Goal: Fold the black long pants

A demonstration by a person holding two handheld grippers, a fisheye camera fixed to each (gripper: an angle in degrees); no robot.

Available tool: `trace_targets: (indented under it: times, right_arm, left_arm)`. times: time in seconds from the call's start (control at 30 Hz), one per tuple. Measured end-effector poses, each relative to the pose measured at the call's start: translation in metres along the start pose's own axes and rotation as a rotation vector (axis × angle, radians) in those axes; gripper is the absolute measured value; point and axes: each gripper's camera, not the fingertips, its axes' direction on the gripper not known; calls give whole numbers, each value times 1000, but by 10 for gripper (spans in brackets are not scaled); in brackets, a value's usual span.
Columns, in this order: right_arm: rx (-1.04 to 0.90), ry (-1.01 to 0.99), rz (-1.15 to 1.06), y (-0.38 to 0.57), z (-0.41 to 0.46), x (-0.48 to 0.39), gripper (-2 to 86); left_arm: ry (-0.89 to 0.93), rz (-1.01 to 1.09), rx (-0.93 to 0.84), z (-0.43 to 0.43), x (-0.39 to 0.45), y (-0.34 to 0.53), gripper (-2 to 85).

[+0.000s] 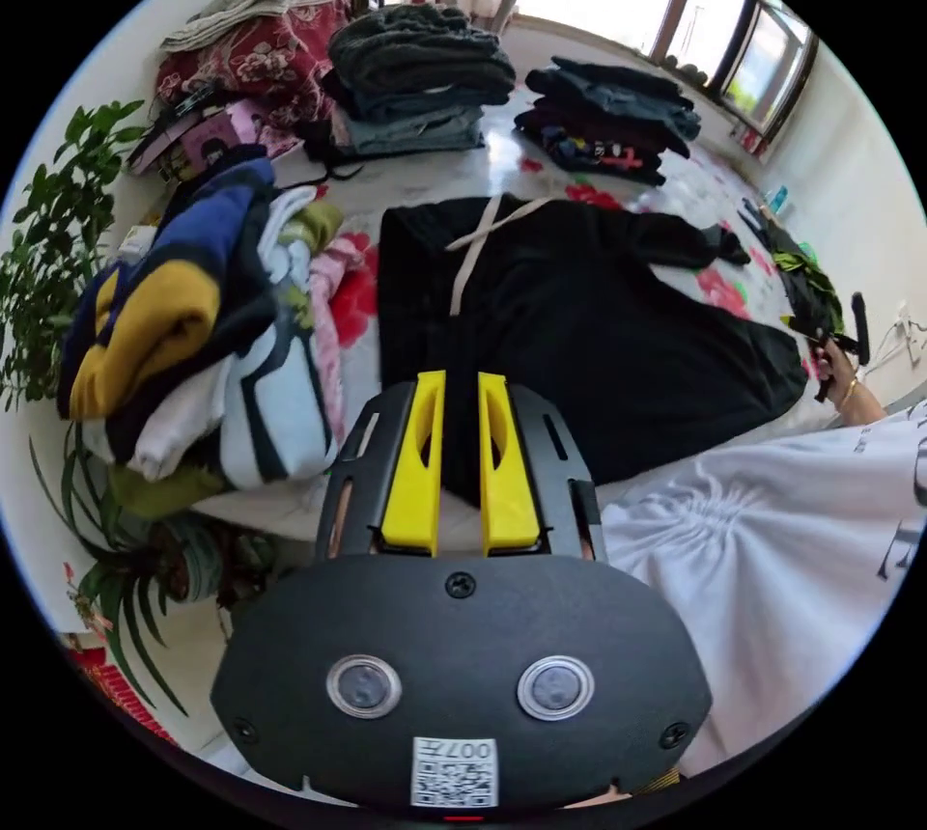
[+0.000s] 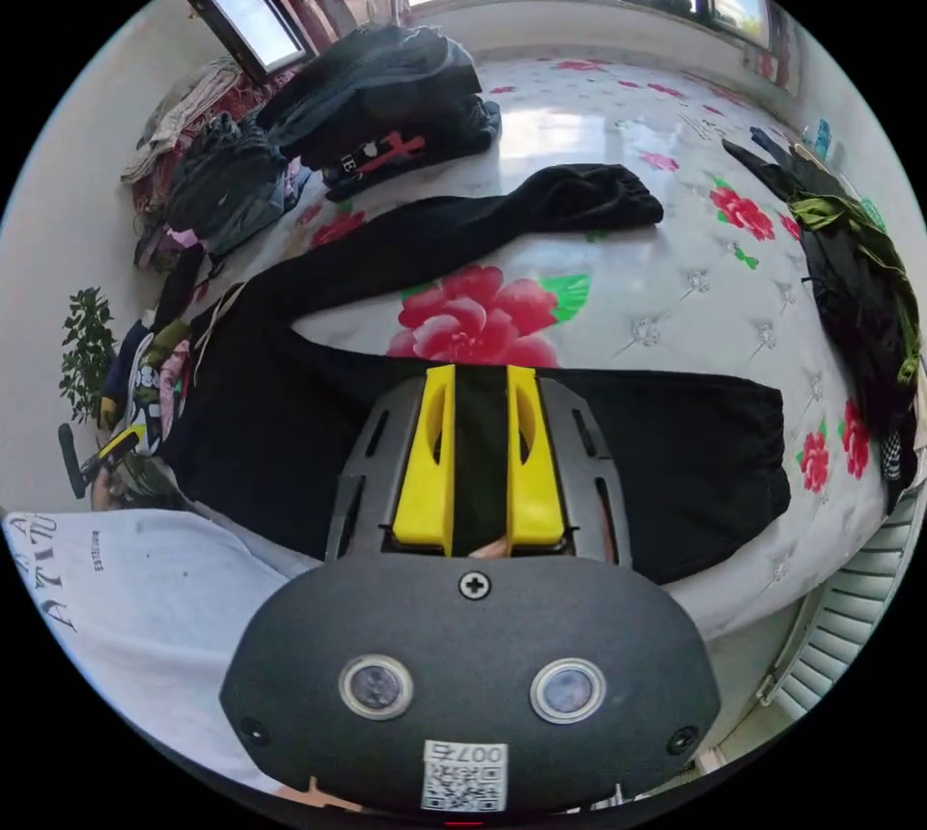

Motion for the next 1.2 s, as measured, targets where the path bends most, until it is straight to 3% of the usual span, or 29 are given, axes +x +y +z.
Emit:
trace_targets:
  times: [0.2,0.37,0.5,0.57,0.67,0.87,1.0,1.2]
  right_arm:
    - [19,22,2,-124,35,9,61]
    - [12,53,-61,-194,77,8,69]
    - [-107,88,-73,-220,140,18,69]
    - [-257,119,-61,-224,173,29,62]
    - [-197,223,-151,-211,165,30,23]
    - [-75,87,-55,-156,120,67,33]
    - [-29,46,3,-210,103,80,73]
    - [-247,244,51,-262,173,100,74]
  left_arm:
    - [157,250,54,60,93,-122,98]
    - [193,403,-79,138,176,-209,122]
    - [27,440,-312,219,215,-247,84]
    - [39,503,-242,219,220,-252,61]
    - [113,494,-203,210,211,-253,37]
    - [221,470,-42,158,186,-223,33]
    - [201,503,-48,154,189,-214,36]
    - [241,476,-45,148,183,-235,36]
